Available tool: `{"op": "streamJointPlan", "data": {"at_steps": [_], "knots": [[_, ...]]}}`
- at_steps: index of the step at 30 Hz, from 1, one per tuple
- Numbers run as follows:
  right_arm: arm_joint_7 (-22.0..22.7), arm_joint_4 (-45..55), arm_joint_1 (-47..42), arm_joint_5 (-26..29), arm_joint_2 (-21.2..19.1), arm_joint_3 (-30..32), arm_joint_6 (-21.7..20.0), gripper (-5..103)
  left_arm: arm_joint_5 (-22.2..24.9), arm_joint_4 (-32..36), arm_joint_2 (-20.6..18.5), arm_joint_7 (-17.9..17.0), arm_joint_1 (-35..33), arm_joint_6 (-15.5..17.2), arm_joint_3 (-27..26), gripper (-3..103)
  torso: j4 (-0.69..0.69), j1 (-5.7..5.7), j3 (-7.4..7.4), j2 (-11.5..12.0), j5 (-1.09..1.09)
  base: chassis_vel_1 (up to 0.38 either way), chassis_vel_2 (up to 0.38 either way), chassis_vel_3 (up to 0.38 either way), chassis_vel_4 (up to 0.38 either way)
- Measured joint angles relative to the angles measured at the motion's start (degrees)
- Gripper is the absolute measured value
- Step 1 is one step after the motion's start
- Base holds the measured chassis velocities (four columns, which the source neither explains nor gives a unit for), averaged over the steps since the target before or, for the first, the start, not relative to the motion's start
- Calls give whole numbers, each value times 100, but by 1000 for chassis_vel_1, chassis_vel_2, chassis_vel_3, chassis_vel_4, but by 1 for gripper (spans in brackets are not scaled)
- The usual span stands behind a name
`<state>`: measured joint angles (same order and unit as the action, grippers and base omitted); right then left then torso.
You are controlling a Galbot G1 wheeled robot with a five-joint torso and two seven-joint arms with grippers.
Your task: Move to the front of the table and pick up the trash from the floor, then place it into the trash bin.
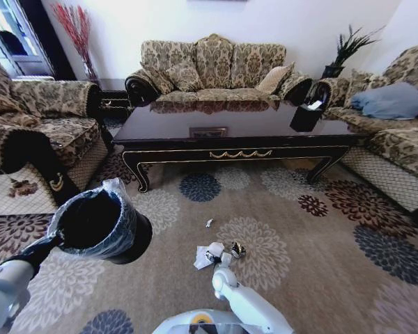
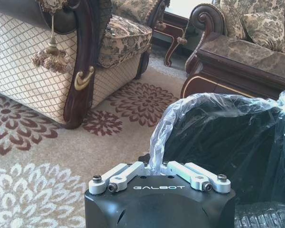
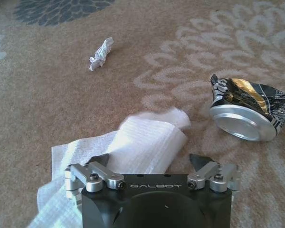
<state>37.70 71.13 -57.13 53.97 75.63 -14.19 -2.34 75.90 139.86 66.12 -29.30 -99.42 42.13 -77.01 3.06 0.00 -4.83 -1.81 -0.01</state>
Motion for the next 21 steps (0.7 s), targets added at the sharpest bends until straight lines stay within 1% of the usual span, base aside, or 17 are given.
{"op": "streamJointPlan", "data": {"at_steps": [3,4,5,7,8,9,11,13,16,19,20,21], "knots": [[-44,-4,-26,-77,-18,-2,64,82,0,5,8,2,2,0,16,5,3,0,0,0,-2,0,0,0,0],[-44,-4,-26,-77,-18,-2,64,82,0,5,8,2,2,0,16,5,3,0,0,0,-2,0,0,0,0],[-76,26,-37,-95,-33,4,100,76,-4,5,10,2,5,0,26,5,3,0,0,0,-2,0,0,0,0],[-198,138,-57,-140,-64,-30,169,65,-13,8,23,6,17,0,58,5,-3,0,-1,0,5,0,0,0,0],[-198,138,-57,-140,-64,-30,169,65,-13,8,23,6,17,0,58,5,-3,0,-1,0,5,0,0,0,0],[-232,178,-71,-165,-87,-37,199,60,-29,8,33,6,23,0,75,5,-4,0,-1,0,6,0,0,0,0],[-296,255,-100,-222,-152,-45,251,49,-49,7,50,5,34,0,105,5,-3,0,0,0,1,0,0,0,0],[-324,278,-115,-241,-175,-49,270,49,-53,8,55,6,38,0,117,5,-2,0,0,0,2,0,0,0,0],[-387,316,-137,-288,-223,-48,310,33,-63,15,60,6,41,0,133,5,-1,0,0,0,2,0,0,0,0],[-419,341,-150,-326,-245,-46,331,33,-74,18,63,6,37,0,138,5,-1,0,0,1,2,0,0,0,0],[-425,349,-153,-335,-250,-46,337,22,-77,18,65,6,36,0,138,5,-1,0,0,0,2,0,0,0,0],[-452,405,-170,-383,-288,-48,366,16,-86,19,72,6,31,0,141,5,-2,0,-1,0,2,0,0,0,0]]}}
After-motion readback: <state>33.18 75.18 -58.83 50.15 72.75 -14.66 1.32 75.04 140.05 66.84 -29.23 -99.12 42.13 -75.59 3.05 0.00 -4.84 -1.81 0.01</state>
